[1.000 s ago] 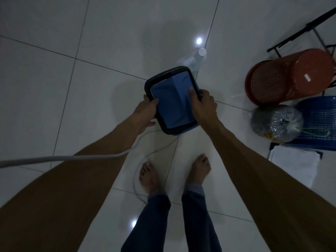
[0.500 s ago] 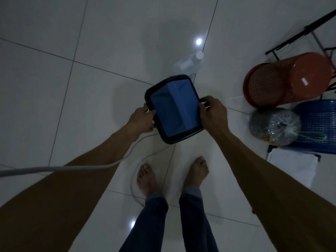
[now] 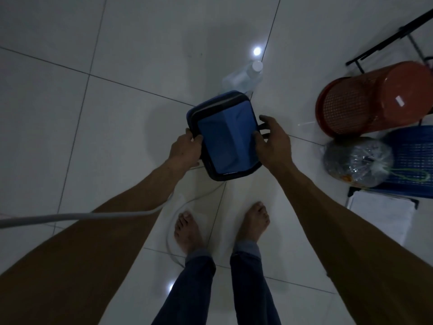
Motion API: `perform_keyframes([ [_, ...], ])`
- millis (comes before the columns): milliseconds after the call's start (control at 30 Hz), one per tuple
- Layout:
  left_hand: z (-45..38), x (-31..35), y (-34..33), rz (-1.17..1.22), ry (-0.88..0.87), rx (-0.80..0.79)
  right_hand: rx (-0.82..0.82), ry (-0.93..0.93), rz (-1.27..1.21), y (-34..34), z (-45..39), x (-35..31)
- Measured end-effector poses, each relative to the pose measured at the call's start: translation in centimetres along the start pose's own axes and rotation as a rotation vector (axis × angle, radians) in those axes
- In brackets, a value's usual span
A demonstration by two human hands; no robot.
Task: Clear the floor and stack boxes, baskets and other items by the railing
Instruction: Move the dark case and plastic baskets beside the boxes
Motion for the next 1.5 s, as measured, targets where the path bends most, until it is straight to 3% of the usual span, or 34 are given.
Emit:
perform_keyframes([
  [133, 0.1, 0.9, 0.0, -0.102, -0.078, 0.037, -0.068, -0.085, 0.046, -1.2, -0.7, 0.4],
  [267, 0.0, 1.3, 0.7, -0.151, -0.117, 0.072, -0.033, -0.061, 0.04, -0.8, -1.2, -0.5],
  [433, 0.0, 1.6, 1.4, -0.15, -0.073, 0.076, -0.004, -0.007, 0.058, -0.6, -1.7, -1.2],
  [733, -0.3, 0.3, 1.0, -0.028, 0.032, -0.014, -0.111, -0.157, -0.027, -2.2, -1.8, 0.6],
  [1067, -0.3, 1.3, 2.5, -0.217, -0.195, 0.154, -0.037, -0.048, -0.043, -1.2, -1.4, -0.4],
  [1333, -0.4, 2.0, 2.5, -0.283, -0.139, 0.116, -0.023, -0.048, -0.033, -1.0, -1.2, -0.8],
  [1500, -1.1, 2.3, 2.2, -0.319, -0.104, 0.105, -0.121, -0.082, 0.018, -2.3, -1.6, -0.3],
])
Point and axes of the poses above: each hand's wrist, its own z-axis away from the middle knuckle, its own y-axis out of the back of the hand, x = y × z, the point moved 10 cm from there along -z, towards the middle knuckle
